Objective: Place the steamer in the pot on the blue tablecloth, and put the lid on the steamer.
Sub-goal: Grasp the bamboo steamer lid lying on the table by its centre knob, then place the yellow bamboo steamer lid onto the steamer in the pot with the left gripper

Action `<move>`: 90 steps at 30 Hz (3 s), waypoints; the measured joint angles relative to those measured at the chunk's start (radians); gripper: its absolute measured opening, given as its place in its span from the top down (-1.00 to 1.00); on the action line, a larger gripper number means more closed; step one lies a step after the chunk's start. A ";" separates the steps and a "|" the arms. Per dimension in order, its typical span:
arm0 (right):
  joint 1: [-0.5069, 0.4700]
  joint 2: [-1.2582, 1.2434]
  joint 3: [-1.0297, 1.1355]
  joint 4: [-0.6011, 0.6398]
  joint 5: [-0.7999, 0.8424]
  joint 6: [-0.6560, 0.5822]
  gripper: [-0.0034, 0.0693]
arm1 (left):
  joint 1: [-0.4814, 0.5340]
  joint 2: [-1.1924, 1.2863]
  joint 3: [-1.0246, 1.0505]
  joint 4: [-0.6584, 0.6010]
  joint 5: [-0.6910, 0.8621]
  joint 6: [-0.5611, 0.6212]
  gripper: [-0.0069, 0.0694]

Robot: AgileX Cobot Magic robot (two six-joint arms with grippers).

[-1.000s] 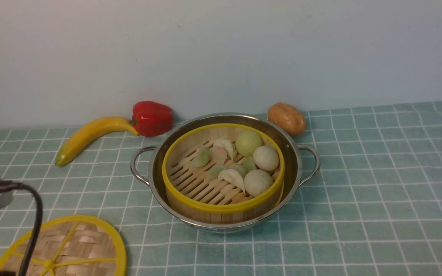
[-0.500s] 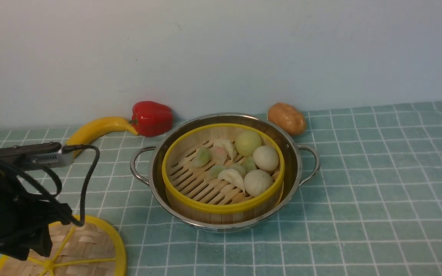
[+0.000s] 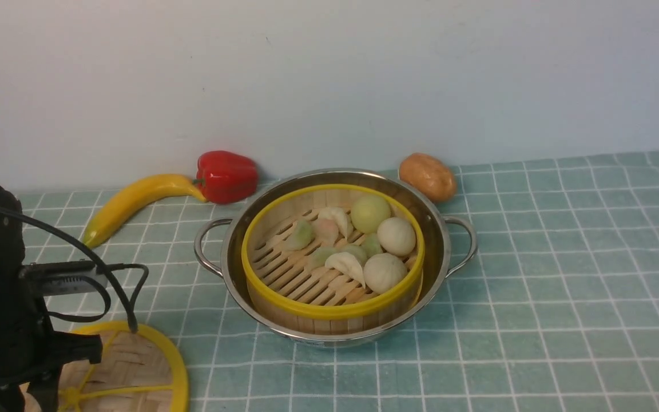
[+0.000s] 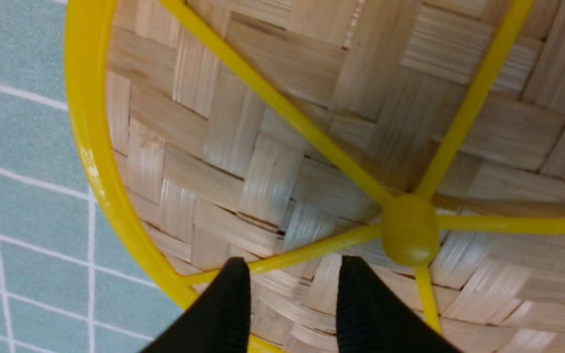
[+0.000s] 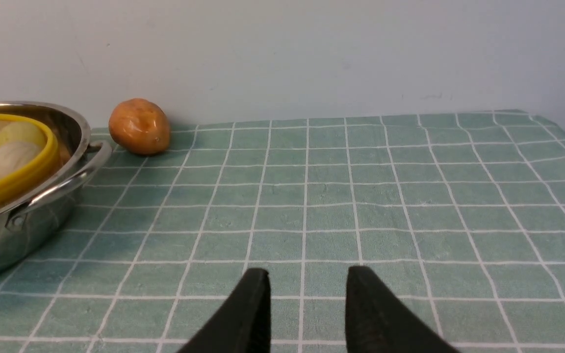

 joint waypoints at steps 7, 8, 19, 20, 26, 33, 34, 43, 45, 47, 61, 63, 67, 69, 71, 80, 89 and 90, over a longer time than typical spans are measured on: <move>0.000 0.000 0.000 0.000 0.000 0.000 0.25 | 0.000 0.000 0.000 -0.062 -0.016 0.031 0.18; 0.000 0.000 0.000 0.000 0.000 0.000 0.25 | 0.000 0.000 0.000 -0.074 -0.019 0.045 0.18; 0.000 0.000 0.000 0.000 0.000 0.000 0.25 | 0.000 -0.008 0.000 -0.117 -0.122 0.088 0.18; 0.000 0.000 0.000 0.000 0.000 0.000 0.25 | 0.000 -0.007 0.000 -0.117 -0.125 0.088 0.18; 0.000 0.000 0.000 0.000 0.000 0.000 0.25 | 0.000 0.017 0.000 -0.118 -0.123 0.089 0.18; 0.000 0.000 0.000 0.000 0.000 0.000 0.25 | 0.000 0.020 0.000 -0.118 -0.127 0.090 0.42; 0.000 0.000 0.000 0.000 0.000 0.000 0.25 | 0.000 0.020 0.000 -0.119 -0.126 0.090 0.49; 0.000 0.000 0.000 0.000 0.000 0.000 0.25 | 0.000 0.020 -0.002 -0.122 -0.099 0.130 0.51; 0.000 0.000 0.000 0.000 0.000 0.000 0.25 | 0.000 -0.006 -0.051 -0.122 -0.067 0.169 0.51; 0.000 0.000 0.000 0.000 0.000 0.000 0.25 | 0.000 -0.033 -0.092 -0.122 -0.045 0.181 0.51; 0.000 0.000 0.000 0.000 0.000 0.000 0.25 | -0.161 -0.115 -0.626 -0.142 0.101 0.365 0.51; 0.000 0.000 0.000 0.000 0.000 0.000 0.25 | -0.199 -0.104 -0.651 -0.151 0.102 0.382 0.51; 0.000 0.000 0.000 0.000 0.000 0.000 0.25 | -0.348 -0.038 -0.709 -0.159 0.094 0.429 0.51; 0.000 0.000 0.000 0.000 0.000 0.000 0.25 | -0.425 0.023 -0.734 -0.160 0.083 0.457 0.51; 0.000 0.000 0.000 0.000 0.000 0.000 0.25 | -0.468 0.072 -0.754 -0.160 0.077 0.472 0.51; 0.000 0.000 0.000 0.000 0.000 0.000 0.25 | -0.591 0.269 -0.862 -0.107 0.066 0.484 0.51; 0.000 0.000 0.000 0.000 0.000 0.000 0.25 | -0.600 0.314 -0.896 -0.090 0.040 0.511 0.51; 0.000 0.000 0.000 0.000 0.000 0.000 0.25 | -0.600 0.314 -0.896 -0.090 0.035 0.514 0.51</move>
